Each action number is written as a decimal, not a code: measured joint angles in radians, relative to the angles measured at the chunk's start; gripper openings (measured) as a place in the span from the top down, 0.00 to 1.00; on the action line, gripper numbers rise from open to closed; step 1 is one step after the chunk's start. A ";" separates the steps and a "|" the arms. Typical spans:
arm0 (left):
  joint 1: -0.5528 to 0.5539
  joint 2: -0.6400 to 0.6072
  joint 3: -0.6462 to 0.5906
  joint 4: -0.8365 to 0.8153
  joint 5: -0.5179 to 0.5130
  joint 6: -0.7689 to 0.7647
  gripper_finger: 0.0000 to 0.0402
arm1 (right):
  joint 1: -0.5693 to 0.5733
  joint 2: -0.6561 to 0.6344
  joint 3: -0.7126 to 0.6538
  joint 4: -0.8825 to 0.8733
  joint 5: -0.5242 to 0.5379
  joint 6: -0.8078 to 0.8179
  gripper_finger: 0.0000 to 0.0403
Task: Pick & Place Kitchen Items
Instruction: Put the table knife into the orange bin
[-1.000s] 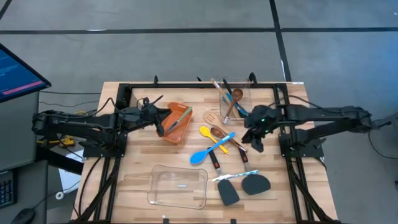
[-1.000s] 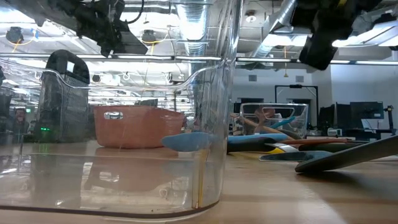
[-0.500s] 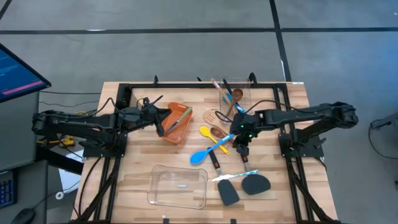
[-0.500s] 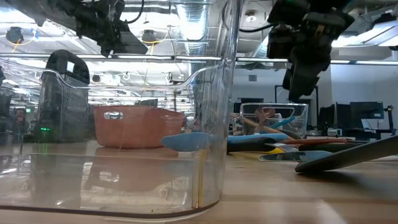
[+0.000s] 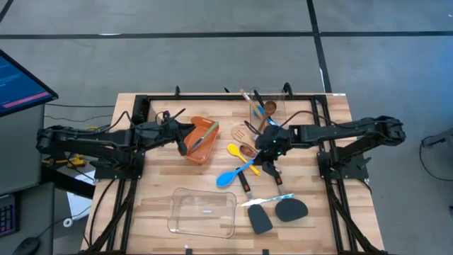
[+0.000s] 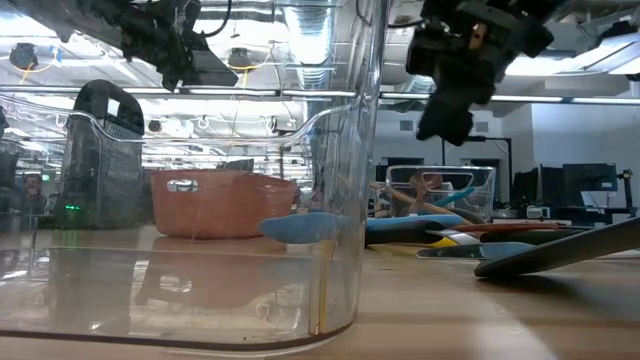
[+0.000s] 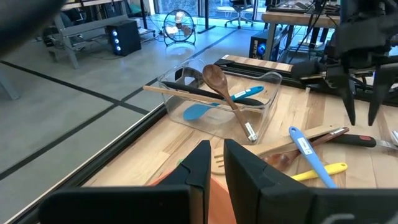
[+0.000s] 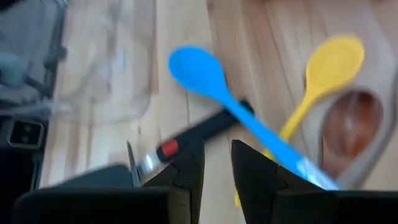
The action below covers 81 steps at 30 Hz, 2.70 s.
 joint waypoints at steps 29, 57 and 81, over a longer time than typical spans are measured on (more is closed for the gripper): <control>0.000 0.000 0.000 0.001 0.096 0.000 0.93 | 0.118 -0.001 0.187 -0.091 0.011 -0.250 0.81; 0.000 0.000 0.000 0.005 0.095 0.000 0.93 | 0.253 -0.001 0.188 -0.265 0.222 0.065 0.88; 0.000 0.000 0.000 0.008 0.095 0.000 0.93 | 0.595 0.000 0.313 -0.505 0.309 0.501 1.00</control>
